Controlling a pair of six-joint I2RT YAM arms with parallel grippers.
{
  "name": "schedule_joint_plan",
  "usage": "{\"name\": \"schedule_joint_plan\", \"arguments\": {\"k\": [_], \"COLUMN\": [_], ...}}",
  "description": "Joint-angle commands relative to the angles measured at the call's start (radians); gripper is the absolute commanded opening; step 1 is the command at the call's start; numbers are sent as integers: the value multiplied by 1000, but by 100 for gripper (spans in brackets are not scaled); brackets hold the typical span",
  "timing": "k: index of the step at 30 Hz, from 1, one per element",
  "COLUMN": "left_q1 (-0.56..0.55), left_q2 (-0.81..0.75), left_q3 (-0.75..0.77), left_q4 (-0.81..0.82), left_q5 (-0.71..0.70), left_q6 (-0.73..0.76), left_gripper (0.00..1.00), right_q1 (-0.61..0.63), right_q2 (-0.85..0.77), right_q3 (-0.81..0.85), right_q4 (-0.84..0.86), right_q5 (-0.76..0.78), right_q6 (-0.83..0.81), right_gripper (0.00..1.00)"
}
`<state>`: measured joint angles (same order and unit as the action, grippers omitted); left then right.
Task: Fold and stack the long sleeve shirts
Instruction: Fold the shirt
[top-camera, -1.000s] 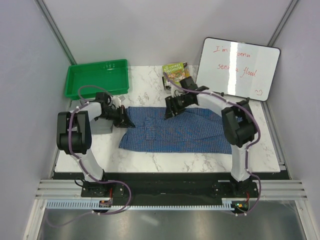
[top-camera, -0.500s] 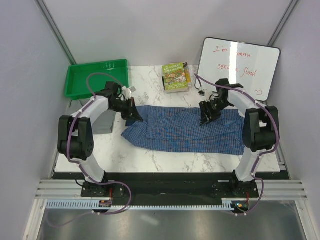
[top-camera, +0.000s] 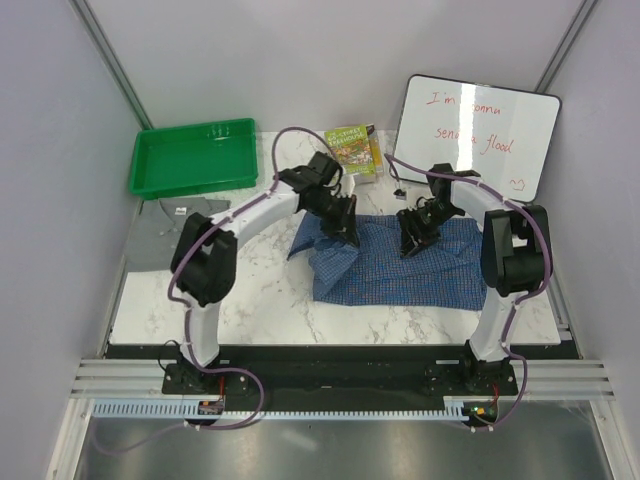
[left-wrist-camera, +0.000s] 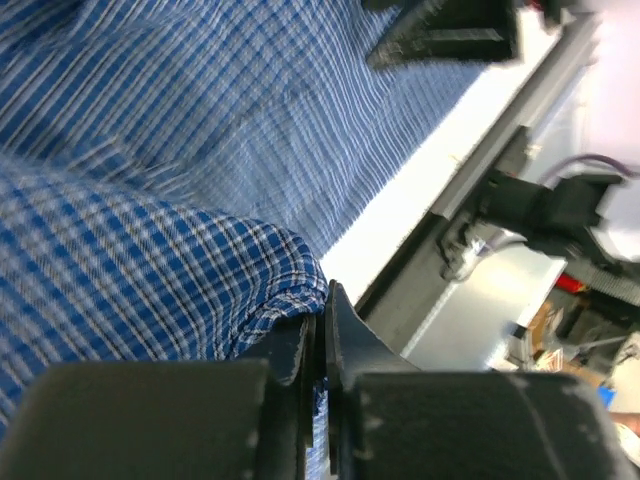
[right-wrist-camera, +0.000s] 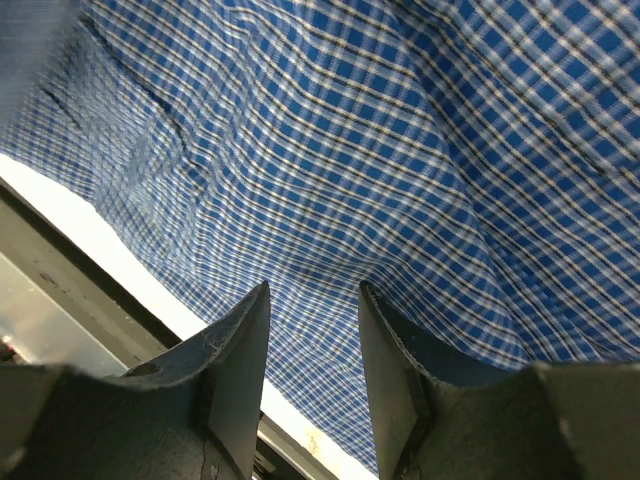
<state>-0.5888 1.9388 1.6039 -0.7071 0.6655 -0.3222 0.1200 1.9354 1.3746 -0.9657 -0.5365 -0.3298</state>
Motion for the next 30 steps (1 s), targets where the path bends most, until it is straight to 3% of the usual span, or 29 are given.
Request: {"name": "schedule_joint_plan", "arguments": {"k": [1,4,6,8,9,11,14,16,20,25,30], "left_q1": [-72,-78,-83,-85,-82,-65,12,90,248,382,493], "left_q2": [147,201,215,194,175,88,-56,-96,-161,-257,-371], "left_q3": [161,256,296,324,327,312,217,151,67,-30,-174], "left_q4": [7,20,17,12,-3,-34,-29,-61,-100,-100,-89], "left_q5": [-86,-101,-38,114,144,260,228,177,189,152,124], "left_q6": [-84,-64,-28,45,72,164,205,247,321,388,371], "left_gripper": [13,38,69,72,92,91,92,100,99,99,97], "right_q1": [-3,-3,-2,-2,-3,-2,0,7,49,193,399], "right_q2": [20,23,25,20,4,-39,-88,-92,-15,98,169], "right_q3": [23,24,21,20,18,18,18,11,23,67,92], "right_q4": [-2,5,5,5,5,5,24,54,91,105,110], "right_q5": [-75,-77,-76,-71,-66,-53,2,80,184,240,268], "right_q6": [-8,-6,-6,-5,-5,1,24,49,77,49,-84], "right_gripper": [48,49,51,52,52,51,51,50,47,46,45]}}
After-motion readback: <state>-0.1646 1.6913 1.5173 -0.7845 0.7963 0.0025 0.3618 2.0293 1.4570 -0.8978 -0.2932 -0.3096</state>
